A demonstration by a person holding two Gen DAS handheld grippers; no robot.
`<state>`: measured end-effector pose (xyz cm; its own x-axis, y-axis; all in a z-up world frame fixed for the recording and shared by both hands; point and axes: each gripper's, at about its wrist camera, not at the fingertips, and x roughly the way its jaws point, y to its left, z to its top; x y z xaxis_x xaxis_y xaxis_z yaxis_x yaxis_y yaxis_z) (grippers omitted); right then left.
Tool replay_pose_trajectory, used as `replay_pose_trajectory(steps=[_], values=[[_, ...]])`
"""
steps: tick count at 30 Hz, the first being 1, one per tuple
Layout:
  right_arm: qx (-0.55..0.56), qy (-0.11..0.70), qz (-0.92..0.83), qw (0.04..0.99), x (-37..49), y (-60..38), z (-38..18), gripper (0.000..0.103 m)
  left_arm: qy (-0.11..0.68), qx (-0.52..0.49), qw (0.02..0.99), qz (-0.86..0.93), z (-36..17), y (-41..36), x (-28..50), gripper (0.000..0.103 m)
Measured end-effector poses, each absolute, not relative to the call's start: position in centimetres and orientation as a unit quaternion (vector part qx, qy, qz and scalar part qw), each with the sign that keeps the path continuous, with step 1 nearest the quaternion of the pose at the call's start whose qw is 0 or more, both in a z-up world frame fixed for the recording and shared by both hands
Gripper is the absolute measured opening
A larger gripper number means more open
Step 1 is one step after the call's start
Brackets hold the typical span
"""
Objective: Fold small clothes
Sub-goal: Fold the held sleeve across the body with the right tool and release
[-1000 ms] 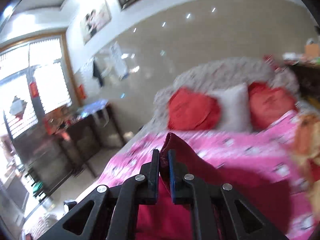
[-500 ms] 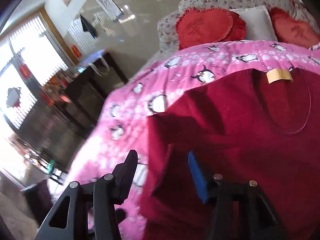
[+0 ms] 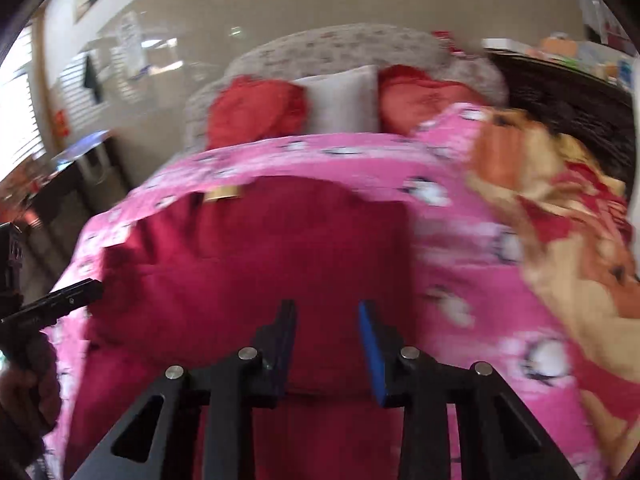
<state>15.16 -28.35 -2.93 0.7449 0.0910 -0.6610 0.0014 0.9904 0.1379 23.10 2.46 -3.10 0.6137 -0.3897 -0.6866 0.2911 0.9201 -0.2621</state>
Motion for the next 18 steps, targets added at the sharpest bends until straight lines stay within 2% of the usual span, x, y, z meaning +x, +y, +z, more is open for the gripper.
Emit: replay_pose_trajectory(steps=[1,3,7,11,14,16,18], values=[[0.065,0.357,0.019,0.932,15.0,-29.4,-3.3,0.030,0.404,-0.055,0.895,-0.184,-3.7,2.2,23.4,0.088],[0.058,0.361,0.017,0.931,15.3,-30.1,-3.4,0.030,0.444,-0.037,0.885,-0.137,-6.2,2.4,24.2,0.080],[0.039,0.357,0.055,0.932,17.0,-29.1,-3.9,0.030,0.438,-0.033,0.890,-0.118,-6.8,2.7,23.6,0.079],[0.030,0.406,0.062,0.911,19.7,-28.5,-7.5,0.032,0.428,-0.032,0.896,-0.113,-7.0,2.6,23.2,0.079],[0.054,0.420,0.074,0.903,20.2,-29.5,-7.4,0.035,0.424,-0.033,0.898,-0.114,-7.2,2.4,23.0,0.079],[0.030,0.449,0.074,0.890,20.9,-29.1,-6.9,0.035,0.424,-0.031,0.898,-0.113,-7.4,2.3,23.0,0.080],[0.012,0.445,0.061,0.893,21.4,-28.5,-5.2,0.035,0.422,-0.029,0.899,-0.112,-7.4,2.3,22.9,0.080]])
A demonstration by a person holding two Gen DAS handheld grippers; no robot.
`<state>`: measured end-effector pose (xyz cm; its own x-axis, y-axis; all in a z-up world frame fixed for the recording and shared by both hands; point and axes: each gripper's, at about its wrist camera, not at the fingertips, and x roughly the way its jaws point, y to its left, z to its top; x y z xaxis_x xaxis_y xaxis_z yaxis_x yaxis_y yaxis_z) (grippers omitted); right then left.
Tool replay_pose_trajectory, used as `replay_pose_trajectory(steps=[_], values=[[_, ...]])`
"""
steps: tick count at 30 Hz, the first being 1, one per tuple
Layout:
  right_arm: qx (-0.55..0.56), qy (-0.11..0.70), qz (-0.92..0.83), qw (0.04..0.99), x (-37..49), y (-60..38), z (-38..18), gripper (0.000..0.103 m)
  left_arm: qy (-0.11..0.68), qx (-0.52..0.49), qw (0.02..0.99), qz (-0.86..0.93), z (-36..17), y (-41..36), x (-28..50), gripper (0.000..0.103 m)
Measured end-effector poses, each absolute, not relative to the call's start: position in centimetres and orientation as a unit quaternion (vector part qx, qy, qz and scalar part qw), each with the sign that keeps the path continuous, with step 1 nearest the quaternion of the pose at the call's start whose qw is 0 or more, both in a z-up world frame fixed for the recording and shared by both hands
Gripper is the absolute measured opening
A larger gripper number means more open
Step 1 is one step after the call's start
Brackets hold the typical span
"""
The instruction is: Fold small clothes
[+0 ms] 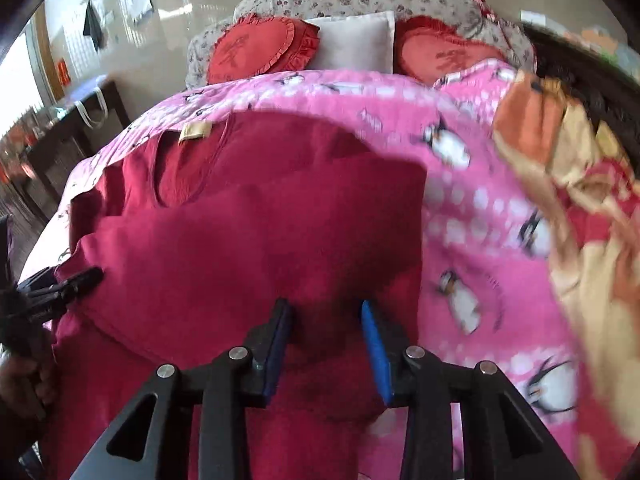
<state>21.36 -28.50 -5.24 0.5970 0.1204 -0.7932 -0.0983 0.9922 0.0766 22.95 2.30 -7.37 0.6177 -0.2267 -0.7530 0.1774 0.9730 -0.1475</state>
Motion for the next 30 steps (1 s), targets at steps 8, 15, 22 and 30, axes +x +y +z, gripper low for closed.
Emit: replay_pose_trajectory(steps=[8,15,22,30], values=[[0.001,0.430,0.038,0.902,25.7,-25.2,-6.9,0.042,0.418,-0.046,0.900,-0.117,-7.3,2.7,23.0,0.080],[-0.013,0.390,0.018,0.920,22.4,-23.5,-4.1,0.043,0.418,-0.046,0.900,-0.115,-7.3,2.8,23.1,0.080],[0.024,0.435,0.049,0.899,18.8,-23.0,-8.6,0.058,0.418,-0.041,0.900,-0.113,-7.3,2.5,23.1,0.080],[-0.003,0.433,0.037,0.901,18.6,-22.4,-8.4,0.061,0.417,-0.046,0.900,-0.117,-7.4,2.6,23.2,0.080]])
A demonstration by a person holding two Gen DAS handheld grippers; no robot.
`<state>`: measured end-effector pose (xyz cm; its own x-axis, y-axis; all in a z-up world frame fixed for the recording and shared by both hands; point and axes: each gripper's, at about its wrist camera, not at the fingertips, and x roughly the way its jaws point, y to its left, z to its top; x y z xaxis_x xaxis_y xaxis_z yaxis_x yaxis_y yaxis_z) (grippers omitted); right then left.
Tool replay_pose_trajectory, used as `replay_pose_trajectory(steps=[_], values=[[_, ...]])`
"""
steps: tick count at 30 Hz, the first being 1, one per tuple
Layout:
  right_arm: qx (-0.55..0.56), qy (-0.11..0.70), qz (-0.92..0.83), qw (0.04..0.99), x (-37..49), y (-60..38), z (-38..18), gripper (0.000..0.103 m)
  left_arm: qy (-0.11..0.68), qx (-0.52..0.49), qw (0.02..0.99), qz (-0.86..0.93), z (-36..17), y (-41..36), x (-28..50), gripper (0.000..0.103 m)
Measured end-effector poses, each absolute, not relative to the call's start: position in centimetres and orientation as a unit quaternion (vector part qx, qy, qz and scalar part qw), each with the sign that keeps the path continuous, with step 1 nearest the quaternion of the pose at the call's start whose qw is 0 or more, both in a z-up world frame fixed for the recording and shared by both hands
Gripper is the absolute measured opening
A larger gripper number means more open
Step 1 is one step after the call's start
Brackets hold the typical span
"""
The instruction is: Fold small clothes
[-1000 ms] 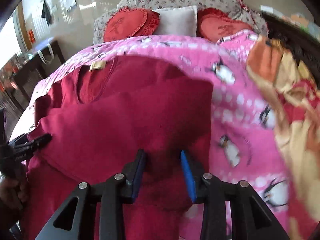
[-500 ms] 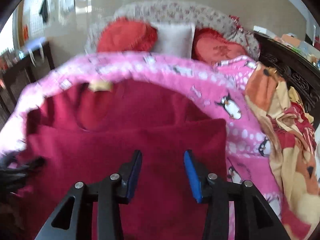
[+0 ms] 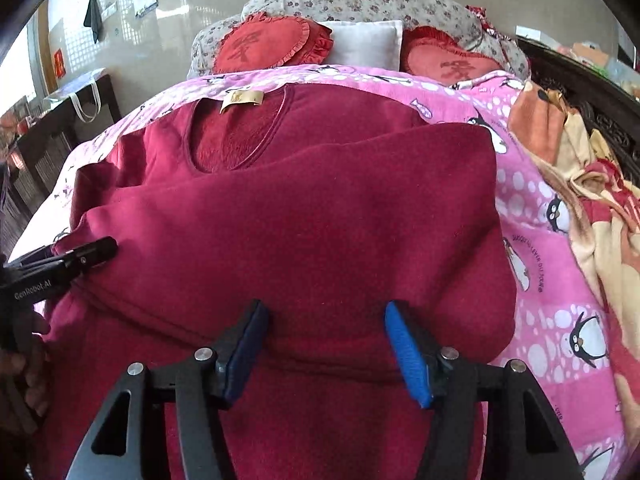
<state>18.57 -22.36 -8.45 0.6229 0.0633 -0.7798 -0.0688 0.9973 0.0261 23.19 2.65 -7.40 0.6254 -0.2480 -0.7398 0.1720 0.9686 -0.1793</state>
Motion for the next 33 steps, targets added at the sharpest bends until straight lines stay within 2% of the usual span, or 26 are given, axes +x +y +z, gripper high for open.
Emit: replay_pose_trajectory(steps=[10,13,18,33], values=[[0.000,0.431,0.045,0.901,18.8,-22.0,-8.7,0.066,0.419,-0.036,0.901,-0.111,-7.4,2.5,23.2,0.080],[0.002,0.430,0.045,0.902,18.8,-22.1,-8.7,0.066,0.423,-0.025,0.899,-0.112,-7.4,2.1,23.4,0.085],[0.004,0.429,0.045,0.902,18.8,-22.0,-8.8,0.067,0.433,-0.006,0.893,-0.123,-7.4,1.1,23.9,0.098],[0.009,0.429,0.048,0.902,18.9,-22.2,-8.7,0.067,0.436,0.012,0.892,-0.115,-7.4,0.4,23.7,0.099]])
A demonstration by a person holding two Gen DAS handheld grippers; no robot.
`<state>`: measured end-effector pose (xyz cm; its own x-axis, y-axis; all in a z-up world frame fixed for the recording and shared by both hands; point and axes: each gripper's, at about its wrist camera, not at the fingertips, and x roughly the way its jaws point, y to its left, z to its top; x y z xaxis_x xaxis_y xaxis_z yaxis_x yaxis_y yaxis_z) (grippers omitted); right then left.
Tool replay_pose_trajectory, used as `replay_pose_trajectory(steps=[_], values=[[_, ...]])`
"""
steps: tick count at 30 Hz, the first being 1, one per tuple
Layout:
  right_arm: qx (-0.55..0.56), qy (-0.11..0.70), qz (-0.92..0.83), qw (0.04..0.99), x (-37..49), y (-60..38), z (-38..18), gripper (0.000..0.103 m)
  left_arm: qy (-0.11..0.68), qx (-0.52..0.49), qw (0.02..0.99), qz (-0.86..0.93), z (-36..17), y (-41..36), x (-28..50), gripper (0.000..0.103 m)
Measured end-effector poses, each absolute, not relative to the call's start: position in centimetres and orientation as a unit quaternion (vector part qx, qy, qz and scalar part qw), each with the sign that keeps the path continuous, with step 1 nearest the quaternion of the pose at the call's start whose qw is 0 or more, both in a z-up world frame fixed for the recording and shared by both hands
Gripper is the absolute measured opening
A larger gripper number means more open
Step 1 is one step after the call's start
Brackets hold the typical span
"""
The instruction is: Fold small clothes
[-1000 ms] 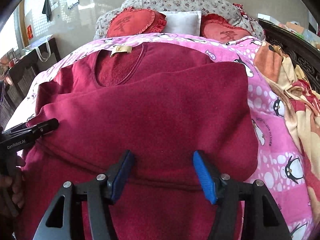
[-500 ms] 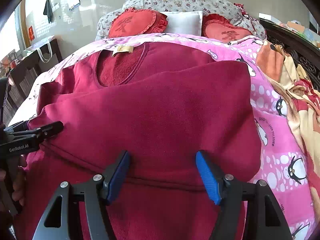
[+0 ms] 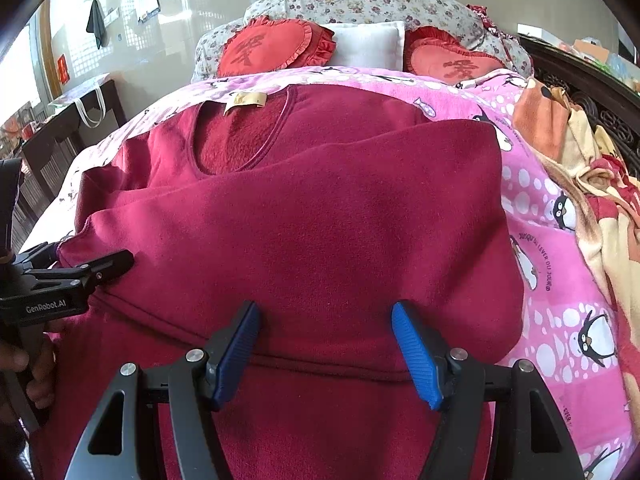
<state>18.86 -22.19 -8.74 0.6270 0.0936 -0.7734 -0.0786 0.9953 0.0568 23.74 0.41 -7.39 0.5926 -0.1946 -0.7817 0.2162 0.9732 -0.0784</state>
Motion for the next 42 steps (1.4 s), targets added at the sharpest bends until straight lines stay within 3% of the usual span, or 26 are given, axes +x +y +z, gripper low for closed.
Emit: replay_pose_trajectory(steps=[11,22,29,42], values=[[-0.033,0.401,0.009,0.915,13.2,-20.2,-4.2,0.067,0.378,0.004,0.920,-0.104,-1.4,2.6,14.1,0.098],[-0.045,0.396,0.005,0.917,0.7,-19.5,-3.1,0.067,0.401,0.011,0.909,-0.115,-2.7,0.2,6.0,0.098],[0.011,0.397,-0.029,0.917,-1.0,-20.2,-1.5,0.067,0.444,0.017,0.891,-0.098,-3.4,0.4,4.5,0.098],[-0.007,0.388,-0.025,0.921,-2.3,-18.5,-1.6,0.067,0.458,0.031,0.886,-0.058,-3.9,-0.1,3.9,0.098]])
